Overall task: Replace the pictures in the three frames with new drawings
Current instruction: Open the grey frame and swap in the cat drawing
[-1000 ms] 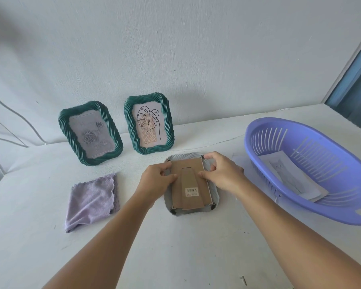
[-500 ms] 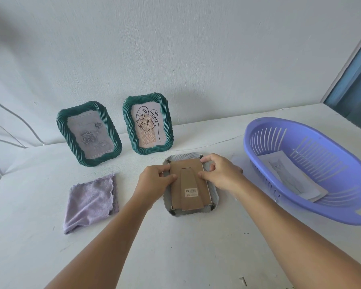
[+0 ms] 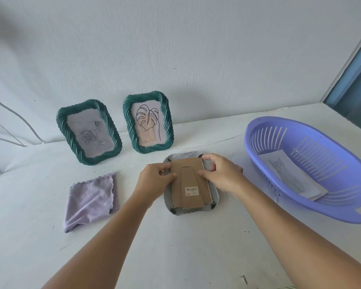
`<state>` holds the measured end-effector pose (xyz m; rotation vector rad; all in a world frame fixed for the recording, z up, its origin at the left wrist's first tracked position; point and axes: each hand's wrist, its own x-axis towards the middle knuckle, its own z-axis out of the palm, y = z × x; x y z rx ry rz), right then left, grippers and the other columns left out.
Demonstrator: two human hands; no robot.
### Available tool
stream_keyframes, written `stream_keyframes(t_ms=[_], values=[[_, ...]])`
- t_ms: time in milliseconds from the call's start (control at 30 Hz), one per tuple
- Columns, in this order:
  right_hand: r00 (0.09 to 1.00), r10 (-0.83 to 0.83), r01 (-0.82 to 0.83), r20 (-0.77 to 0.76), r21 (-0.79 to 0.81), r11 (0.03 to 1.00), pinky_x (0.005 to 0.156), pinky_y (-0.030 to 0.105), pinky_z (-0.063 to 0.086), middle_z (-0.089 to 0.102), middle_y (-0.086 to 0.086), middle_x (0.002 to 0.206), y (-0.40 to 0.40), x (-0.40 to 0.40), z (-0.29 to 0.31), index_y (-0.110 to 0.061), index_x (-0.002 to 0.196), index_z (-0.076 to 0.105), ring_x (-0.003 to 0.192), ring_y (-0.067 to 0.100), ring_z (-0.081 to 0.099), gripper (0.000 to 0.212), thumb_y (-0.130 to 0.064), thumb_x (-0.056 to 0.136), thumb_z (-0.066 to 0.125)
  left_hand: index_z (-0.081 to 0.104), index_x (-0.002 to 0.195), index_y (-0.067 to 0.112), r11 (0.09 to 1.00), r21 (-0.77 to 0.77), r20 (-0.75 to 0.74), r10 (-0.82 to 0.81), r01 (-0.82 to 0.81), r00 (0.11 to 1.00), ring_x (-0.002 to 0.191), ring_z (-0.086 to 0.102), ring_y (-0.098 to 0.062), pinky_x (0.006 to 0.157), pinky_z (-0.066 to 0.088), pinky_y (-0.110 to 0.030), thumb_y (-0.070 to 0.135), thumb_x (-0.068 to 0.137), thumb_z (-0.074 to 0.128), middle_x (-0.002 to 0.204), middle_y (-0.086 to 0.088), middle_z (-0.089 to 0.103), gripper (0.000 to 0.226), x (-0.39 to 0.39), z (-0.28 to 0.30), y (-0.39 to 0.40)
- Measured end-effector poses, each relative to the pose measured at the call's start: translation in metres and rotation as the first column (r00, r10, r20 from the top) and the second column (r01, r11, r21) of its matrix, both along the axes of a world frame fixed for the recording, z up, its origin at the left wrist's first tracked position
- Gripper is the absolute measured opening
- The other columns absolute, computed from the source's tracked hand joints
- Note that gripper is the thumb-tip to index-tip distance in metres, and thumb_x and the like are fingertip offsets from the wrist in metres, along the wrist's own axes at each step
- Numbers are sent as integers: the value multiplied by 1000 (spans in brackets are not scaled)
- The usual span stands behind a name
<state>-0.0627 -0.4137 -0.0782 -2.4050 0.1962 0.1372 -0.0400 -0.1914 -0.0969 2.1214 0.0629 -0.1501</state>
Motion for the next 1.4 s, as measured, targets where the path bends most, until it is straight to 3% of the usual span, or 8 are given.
stream_keyframes(t_ms=[133, 233, 367, 500, 733, 1400], values=[[991, 31, -11, 132, -150, 989, 107, 43, 30, 53, -8, 105, 4, -9, 1, -41, 141, 46, 105, 13, 56, 49, -51, 94, 59, 66, 132, 24, 997, 73, 20, -41, 40, 999, 66, 49, -9, 56, 35, -23, 31, 89, 75, 70, 9, 51, 44, -5, 8, 2], [968, 125, -83, 217, -195, 977, 112, 44, 23, 49, -11, 111, 6, -19, 5, -44, 141, 48, 114, 10, 51, 50, -61, 94, 54, 63, 128, 32, 991, 100, 44, -90, 86, 995, 60, 49, -5, 55, 36, -22, 37, 88, 76, 66, 11, 54, 42, -11, 18, 10], [933, 337, -308, 125, -201, 930, 117, 40, 5, 39, -16, 122, 7, -29, 10, -53, 141, 49, 124, 3, 34, 63, -76, 84, 57, 67, 124, 43, 945, 151, 37, -299, 290, 954, 62, 51, -3, 65, 43, -24, 47, 81, 81, 77, 13, 62, 46, -22, 30, 30], [914, 401, -380, 57, -222, 898, 121, 47, -8, 33, -19, 127, 6, -32, 3, -53, 144, 46, 135, 6, 30, 75, -83, 76, 58, 69, 118, 53, 861, 202, -46, -469, 468, 882, 84, 55, -3, 81, 45, -16, 54, 71, 85, 99, 12, 59, 49, -39, 33, 43], [922, 381, -359, 66, -223, 906, 121, 50, -10, 32, -20, 126, 7, -30, -3, -55, 141, 49, 136, 5, 31, 78, -84, 70, 63, 73, 113, 48, 864, 256, -7, -447, 434, 894, 90, 49, 5, 77, 39, -5, 49, 68, 89, 100, 9, 52, 48, -53, 31, 42], [928, 368, -352, 56, -189, 917, 120, 50, -10, 32, -21, 124, 7, -28, -2, -55, 137, 52, 133, 4, 29, 76, -83, 67, 67, 76, 107, 43, 874, 328, -17, -373, 357, 928, 90, 54, 0, 74, 41, -11, 50, 68, 89, 102, 9, 54, 42, -58, 31, 32]])
